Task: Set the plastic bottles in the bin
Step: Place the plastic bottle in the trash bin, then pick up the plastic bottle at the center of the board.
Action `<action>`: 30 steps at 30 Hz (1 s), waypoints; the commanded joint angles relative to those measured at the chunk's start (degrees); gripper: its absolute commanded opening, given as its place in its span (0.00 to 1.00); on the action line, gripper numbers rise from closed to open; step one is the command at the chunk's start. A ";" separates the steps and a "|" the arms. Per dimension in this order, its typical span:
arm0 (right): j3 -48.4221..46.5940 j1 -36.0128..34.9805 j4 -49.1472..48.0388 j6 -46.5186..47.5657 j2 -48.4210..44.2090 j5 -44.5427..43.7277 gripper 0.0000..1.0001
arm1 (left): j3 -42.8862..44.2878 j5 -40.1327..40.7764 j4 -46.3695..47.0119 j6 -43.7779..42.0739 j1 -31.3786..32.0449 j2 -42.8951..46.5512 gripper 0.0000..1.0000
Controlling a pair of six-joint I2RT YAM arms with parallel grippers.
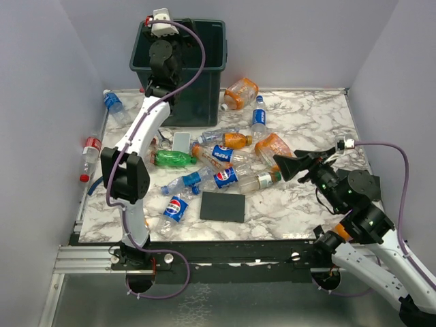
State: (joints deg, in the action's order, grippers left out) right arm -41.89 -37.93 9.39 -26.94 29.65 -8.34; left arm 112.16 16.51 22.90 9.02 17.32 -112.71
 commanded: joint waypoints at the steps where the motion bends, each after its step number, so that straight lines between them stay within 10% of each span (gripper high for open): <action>1: 0.66 -0.30 0.17 0.52 0.14 -4.26 1.00 | -0.62 -1.16 0.14 0.27 1.87 7.05 0.99; 18: 2.86 -0.06 16.29 -14.48 8.44 -30.35 1.00 | -43.15 -0.73 -7.89 -0.82 27.17 35.22 0.99; 30: 12.62 22.12 1.82 -20.46 20.93 -5.53 1.00 | -61.53 0.32 -16.15 1.90 29.07 46.68 0.99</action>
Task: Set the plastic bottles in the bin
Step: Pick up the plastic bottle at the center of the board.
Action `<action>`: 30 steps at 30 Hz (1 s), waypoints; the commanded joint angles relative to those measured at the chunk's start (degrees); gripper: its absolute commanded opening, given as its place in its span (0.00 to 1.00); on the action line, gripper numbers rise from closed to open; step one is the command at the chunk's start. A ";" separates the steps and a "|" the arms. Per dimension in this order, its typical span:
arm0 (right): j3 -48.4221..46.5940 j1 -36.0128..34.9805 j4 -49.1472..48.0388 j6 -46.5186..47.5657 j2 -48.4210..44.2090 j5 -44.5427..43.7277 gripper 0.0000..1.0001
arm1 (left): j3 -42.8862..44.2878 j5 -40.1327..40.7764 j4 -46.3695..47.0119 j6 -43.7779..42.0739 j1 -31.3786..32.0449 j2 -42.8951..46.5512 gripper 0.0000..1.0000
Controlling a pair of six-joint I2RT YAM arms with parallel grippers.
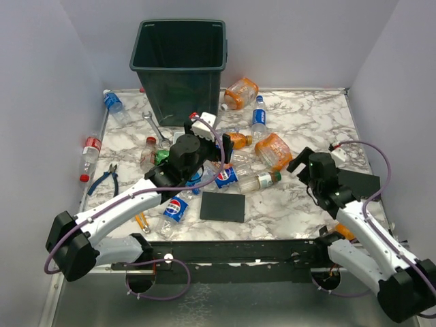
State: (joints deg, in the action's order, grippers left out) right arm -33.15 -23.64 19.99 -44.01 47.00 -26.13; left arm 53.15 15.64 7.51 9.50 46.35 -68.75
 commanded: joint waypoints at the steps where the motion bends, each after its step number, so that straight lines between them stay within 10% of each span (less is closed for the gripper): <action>1: 5.09 9.47 -11.83 -3.81 4.67 13.74 1.00 | -2.79 0.91 -0.74 1.68 0.02 2.82 0.99; 30: 12.40 6.65 -28.39 -31.14 21.24 28.29 0.92 | -3.52 -8.27 -1.72 9.29 0.91 -1.69 0.99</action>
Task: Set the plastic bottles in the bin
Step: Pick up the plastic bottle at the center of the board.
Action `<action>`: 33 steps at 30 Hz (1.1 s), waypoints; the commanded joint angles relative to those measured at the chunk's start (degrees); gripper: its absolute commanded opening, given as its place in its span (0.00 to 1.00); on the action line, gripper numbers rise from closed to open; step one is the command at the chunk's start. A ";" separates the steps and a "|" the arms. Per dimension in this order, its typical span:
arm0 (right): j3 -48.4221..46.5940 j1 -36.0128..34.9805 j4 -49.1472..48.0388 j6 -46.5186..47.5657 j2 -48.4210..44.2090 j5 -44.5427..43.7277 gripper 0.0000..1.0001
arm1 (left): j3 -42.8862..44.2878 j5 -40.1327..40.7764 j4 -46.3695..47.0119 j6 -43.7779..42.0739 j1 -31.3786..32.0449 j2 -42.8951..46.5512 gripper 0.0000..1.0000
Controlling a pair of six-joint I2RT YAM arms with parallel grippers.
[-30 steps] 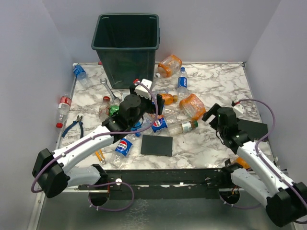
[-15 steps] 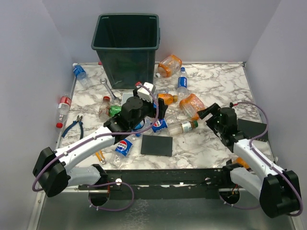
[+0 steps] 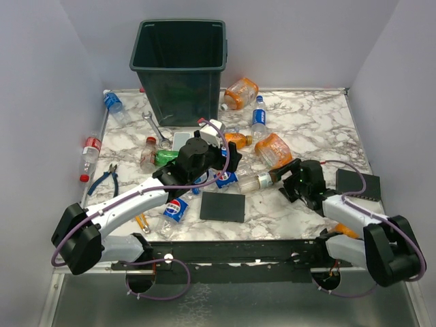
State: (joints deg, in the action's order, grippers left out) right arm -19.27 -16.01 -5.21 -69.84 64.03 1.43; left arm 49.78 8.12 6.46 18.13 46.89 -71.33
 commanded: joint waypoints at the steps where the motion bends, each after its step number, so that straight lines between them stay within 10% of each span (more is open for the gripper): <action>1: -1.54 -1.12 -3.40 -6.24 5.37 0.45 0.92 | -0.20 -0.66 -0.73 0.57 0.41 0.93 0.99; 10: -3.29 -3.15 -3.97 -7.94 12.35 -1.09 0.84 | -0.20 0.23 -0.97 0.32 0.74 1.29 0.99; 19: -1.85 -5.19 -2.59 -5.49 12.19 -4.36 0.50 | -0.21 0.41 -0.96 0.59 0.82 1.20 0.99; 33: -12.44 -5.46 26.50 26.95 -28.07 -8.91 0.35 | -1.58 -5.75 6.20 1.47 1.05 4.34 0.99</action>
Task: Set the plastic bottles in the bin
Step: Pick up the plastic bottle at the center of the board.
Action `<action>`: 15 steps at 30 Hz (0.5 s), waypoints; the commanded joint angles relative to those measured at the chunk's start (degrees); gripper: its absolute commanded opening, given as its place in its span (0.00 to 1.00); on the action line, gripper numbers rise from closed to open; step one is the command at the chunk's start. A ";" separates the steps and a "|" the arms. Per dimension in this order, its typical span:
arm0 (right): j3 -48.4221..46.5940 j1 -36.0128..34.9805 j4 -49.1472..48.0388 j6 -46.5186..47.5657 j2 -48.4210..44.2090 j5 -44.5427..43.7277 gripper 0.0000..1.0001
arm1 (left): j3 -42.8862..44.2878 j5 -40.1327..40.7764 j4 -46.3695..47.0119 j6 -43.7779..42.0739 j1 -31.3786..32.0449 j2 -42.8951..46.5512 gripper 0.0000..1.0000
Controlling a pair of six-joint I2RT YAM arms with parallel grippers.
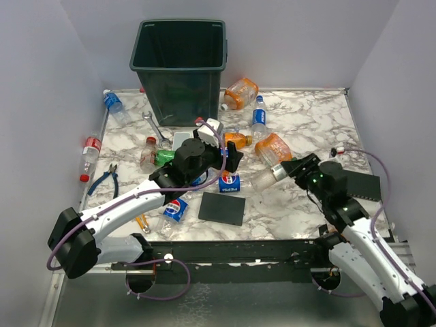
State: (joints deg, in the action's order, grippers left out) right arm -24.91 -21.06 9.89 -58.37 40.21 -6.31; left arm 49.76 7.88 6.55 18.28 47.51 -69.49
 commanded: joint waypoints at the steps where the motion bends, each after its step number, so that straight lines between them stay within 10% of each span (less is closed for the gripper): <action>1: -10.07 -0.41 13.14 18.32 -4.09 0.57 0.35 | -1.81 -8.18 7.77 1.39 0.40 2.74 0.99; 15: -29.89 -0.43 16.73 34.95 4.03 30.64 0.34 | 1.64 -44.27 14.48 3.29 0.54 -5.03 0.99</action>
State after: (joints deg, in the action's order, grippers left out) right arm -51.96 -21.06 24.91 -28.67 43.79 14.83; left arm 49.08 -23.40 18.17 19.22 47.75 -71.53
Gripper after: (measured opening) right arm 0.529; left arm 0.991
